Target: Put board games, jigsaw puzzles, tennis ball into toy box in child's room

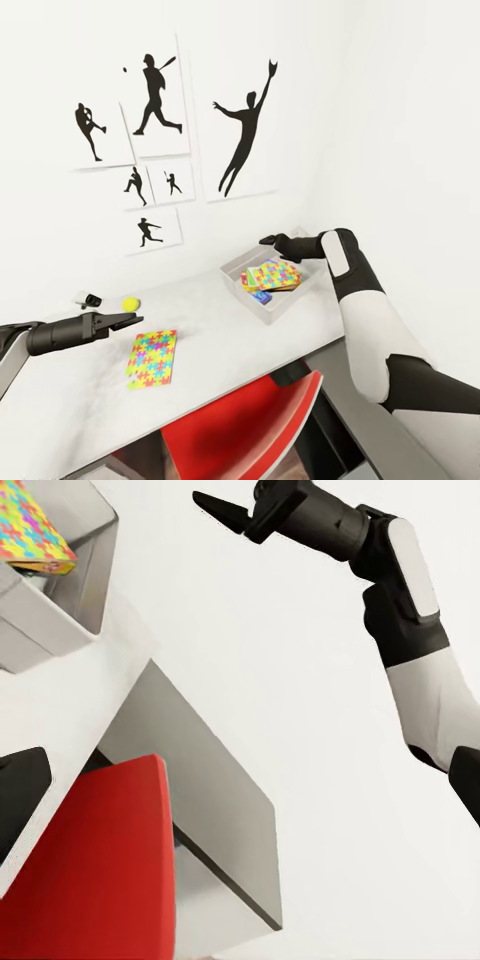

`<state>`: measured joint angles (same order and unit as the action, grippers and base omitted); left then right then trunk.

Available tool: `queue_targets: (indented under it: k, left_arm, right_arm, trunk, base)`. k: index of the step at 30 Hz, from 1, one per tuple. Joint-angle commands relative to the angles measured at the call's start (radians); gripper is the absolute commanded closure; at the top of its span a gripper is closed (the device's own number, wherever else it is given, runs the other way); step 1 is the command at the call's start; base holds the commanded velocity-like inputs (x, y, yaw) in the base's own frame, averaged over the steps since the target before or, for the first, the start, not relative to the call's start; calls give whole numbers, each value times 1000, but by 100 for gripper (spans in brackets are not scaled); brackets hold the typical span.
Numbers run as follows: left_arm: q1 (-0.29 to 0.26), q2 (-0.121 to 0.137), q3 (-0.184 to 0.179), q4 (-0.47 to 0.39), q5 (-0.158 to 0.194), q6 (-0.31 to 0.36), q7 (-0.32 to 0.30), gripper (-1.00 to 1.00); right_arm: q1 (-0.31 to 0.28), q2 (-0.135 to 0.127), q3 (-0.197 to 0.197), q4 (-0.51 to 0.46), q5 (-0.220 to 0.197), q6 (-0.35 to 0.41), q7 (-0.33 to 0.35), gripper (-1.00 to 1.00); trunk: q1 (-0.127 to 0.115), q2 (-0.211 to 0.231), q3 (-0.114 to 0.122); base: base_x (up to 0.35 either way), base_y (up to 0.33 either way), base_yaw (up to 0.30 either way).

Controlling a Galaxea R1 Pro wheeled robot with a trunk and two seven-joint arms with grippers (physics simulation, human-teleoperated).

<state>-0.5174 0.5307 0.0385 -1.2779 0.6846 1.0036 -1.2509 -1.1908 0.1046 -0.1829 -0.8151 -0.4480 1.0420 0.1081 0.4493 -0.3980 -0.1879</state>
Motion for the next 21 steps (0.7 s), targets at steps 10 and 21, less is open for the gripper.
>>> queue_targets:
  k: [10, 21]
  left_arm:
    - [-1, 1, 5, 1, 1, 7, -1, -100]
    - [-1, 0, 6, 24, -2, 7, -1, -100]
  right_arm:
    - [-1, 58, 4, -10, 18, 5, 7, -100]
    - [-1, 70, 123, -3, 16, -2, 0, -100]
  trunk:
    - [1, -2, 13]
    - [1, -2, 28]
  base:
    - [-128, 34, 164]
    - [-59, 20, 198]
